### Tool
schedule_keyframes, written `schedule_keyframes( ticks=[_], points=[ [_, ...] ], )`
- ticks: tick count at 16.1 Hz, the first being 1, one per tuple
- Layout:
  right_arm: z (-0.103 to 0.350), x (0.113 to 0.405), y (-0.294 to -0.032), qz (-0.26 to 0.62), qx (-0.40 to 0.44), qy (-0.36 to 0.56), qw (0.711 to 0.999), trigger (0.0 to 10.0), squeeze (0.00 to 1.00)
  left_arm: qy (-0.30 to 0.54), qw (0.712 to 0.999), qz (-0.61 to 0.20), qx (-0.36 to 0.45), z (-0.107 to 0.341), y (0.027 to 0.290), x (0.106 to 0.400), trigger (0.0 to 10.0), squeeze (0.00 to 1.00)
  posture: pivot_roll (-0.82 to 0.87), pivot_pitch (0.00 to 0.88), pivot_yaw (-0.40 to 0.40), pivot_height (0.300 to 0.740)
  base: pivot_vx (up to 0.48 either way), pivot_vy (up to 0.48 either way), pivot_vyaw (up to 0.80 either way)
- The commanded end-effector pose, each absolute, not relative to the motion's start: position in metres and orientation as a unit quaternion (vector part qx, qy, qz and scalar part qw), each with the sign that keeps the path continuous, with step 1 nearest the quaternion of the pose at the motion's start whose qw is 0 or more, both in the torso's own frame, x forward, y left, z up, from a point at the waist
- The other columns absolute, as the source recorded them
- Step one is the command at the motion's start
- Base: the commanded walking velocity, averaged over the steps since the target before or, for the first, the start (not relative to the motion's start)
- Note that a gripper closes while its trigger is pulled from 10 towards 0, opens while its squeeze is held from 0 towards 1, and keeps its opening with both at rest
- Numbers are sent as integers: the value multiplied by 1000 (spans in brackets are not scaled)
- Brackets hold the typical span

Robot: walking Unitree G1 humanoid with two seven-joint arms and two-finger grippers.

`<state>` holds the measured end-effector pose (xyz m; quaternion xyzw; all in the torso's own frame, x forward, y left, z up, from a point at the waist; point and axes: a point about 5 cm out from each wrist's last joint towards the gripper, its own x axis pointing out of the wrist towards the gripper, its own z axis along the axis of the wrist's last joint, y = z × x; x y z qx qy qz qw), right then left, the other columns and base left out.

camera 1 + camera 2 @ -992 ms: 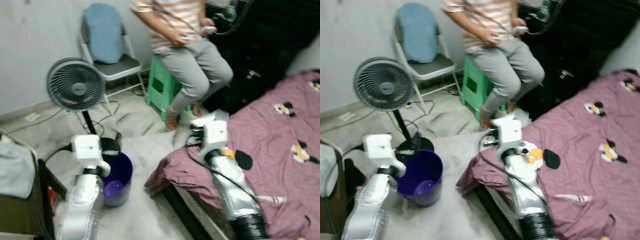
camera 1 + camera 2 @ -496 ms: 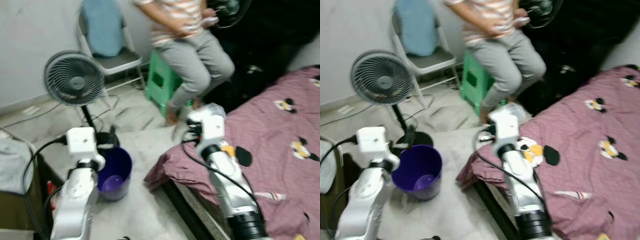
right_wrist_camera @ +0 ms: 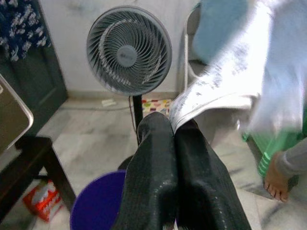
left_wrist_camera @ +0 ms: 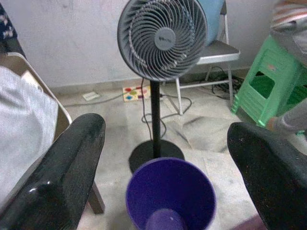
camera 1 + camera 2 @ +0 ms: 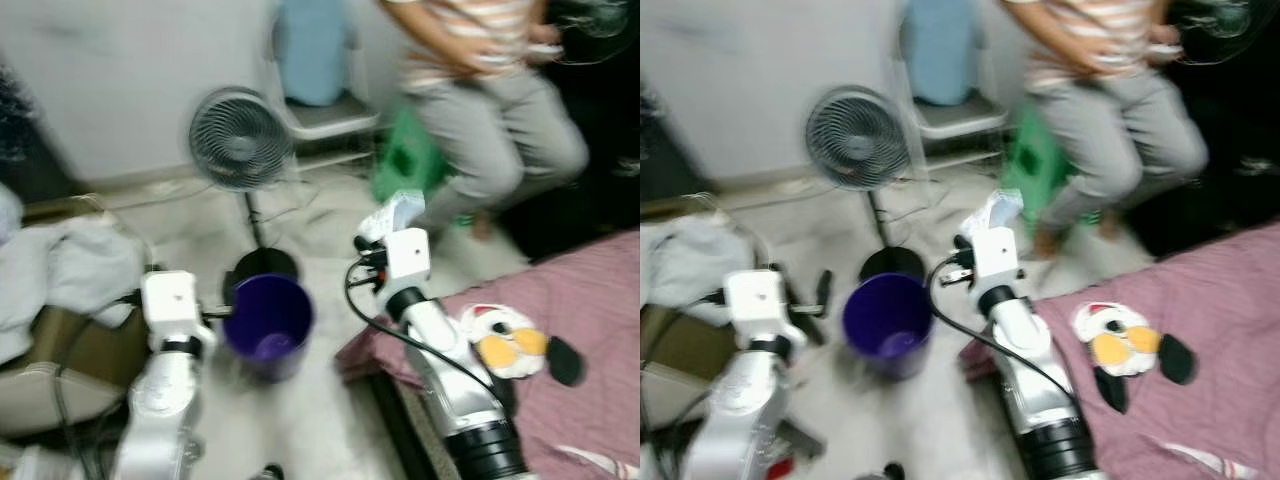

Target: Clean up the room

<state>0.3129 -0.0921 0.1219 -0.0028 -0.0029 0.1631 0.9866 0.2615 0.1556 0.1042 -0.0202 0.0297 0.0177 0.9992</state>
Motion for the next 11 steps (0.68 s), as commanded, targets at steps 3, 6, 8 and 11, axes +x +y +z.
schedule_keyframes(
  ticks=[3, 6, 8, 11],
  points=[
    [122, 313, -90, 157, 0, -2, 988, 10000, 0, 32, 999, 8, -28, 104, 155, 265, 10000, 0, 26, 26, -8, 740, 0, 0, 752],
    [120, 313, -87, 161, -1, 0, 987, 10000, 0, 30, 999, 4, -36, 104, 155, 267, 10000, 0, 28, 20, -7, 740, 0, 0, 692],
    [119, 314, -87, 161, -2, 1, 987, 10000, 0, 31, 999, 6, -32, 104, 156, 266, 10000, 0, 31, 20, -10, 740, 0, 0, 719],
    [115, 313, -86, 164, -8, 6, 986, 10000, 0, 32, 999, -4, -25, 102, 152, 264, 10000, 0, 31, 19, -13, 740, 0, 0, 723]
  ],
)
